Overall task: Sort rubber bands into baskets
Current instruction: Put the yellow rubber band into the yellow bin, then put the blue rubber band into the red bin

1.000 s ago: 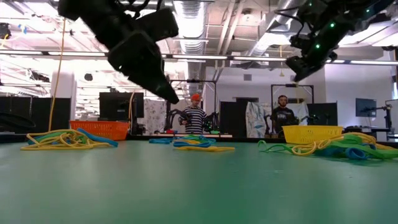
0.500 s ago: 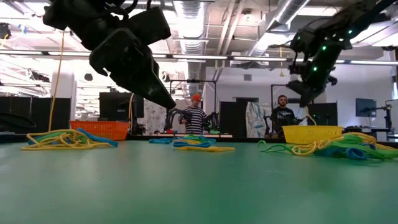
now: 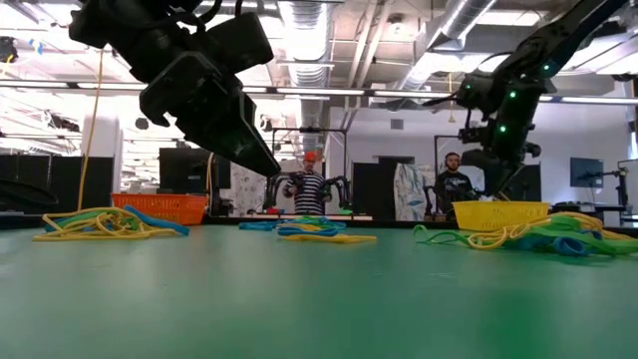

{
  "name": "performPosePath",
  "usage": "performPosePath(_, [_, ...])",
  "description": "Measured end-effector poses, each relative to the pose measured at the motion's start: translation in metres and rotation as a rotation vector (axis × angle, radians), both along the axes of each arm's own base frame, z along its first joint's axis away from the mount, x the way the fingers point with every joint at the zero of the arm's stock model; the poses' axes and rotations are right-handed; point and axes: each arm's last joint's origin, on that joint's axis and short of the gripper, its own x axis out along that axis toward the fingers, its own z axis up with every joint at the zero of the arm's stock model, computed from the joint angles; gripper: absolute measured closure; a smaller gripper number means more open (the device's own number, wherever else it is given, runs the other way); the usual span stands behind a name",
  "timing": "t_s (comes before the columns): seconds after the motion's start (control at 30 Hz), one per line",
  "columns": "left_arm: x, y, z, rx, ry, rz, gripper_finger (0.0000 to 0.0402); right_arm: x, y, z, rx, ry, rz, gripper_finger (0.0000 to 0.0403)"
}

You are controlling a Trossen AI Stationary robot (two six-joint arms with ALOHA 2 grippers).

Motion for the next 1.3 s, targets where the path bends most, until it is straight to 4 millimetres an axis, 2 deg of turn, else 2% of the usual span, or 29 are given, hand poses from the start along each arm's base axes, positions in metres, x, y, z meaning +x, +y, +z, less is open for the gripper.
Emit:
performPosePath(0.37, [-0.001, 0.001, -0.001, 0.016, 0.016, 0.003, 0.0261, -0.007, 0.012, 0.023, -0.047, -0.117, 0.002, 0.0209])
performPosePath(0.5, [-0.001, 0.001, -0.001, 0.031, 0.014, 0.012, 0.0261, -0.006, 0.019, 0.031, -0.032, -0.209, 0.052, 0.0193])
performPosePath(0.63, [-0.001, 0.002, -0.001, 0.049, 0.015, 0.008, 0.0261, 0.005, 0.032, 0.036, 0.016, -0.296, 0.174, 0.0191])
performPosePath(0.87, [0.002, 0.016, -0.001, 0.063, 0.021, 0.04, 0.0261, 0.038, 0.068, 0.037, 0.07, -0.361, 0.382, 0.0199])
performPosePath(1.1, [0.006, 0.035, -0.001, 0.058, 0.03, 0.077, 0.0261, 0.067, 0.113, 0.026, 0.068, -0.469, 0.58, 0.0206])
performPosePath(1.3, [0.007, 0.044, -0.001, 0.043, 0.035, 0.09, 0.0261, 0.083, 0.155, 0.019, -0.036, -0.598, 0.693, 0.0207])
